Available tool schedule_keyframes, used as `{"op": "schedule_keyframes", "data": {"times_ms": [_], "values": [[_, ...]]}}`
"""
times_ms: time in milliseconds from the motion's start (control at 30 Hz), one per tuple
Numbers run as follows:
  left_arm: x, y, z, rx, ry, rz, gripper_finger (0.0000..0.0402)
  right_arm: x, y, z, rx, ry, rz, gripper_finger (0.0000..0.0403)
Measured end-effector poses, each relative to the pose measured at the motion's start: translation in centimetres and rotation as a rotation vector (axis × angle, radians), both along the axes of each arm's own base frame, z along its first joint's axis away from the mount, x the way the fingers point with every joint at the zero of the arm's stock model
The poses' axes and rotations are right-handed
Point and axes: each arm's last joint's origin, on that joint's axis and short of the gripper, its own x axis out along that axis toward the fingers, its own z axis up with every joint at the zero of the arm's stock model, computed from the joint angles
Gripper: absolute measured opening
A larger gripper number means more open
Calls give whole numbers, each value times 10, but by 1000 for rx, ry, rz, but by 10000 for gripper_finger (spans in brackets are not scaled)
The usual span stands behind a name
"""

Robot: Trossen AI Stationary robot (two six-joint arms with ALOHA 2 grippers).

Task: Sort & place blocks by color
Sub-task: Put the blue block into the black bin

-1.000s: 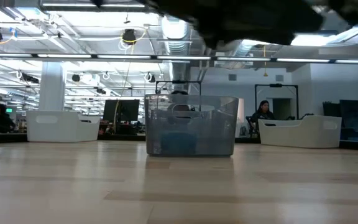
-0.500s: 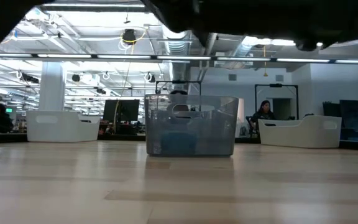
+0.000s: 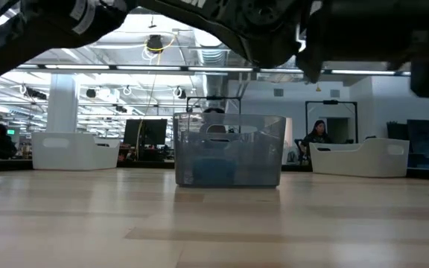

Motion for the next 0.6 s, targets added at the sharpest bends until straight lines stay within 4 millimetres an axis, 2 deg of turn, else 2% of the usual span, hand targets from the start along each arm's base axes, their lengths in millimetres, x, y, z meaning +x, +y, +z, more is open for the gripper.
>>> {"op": "schedule_keyframes", "data": {"times_ms": [267,467,600], "values": [[-3,-29,-16,-1,-36,99,242,-7,2,-1,-53,-64,5,255],[-11,-51,-30,236,18,21,242,-8,0,-3,-100,-169,72,255],[-14,-58,-33,290,25,-22,242,-5,3,-5,-130,-276,122,255]]}}
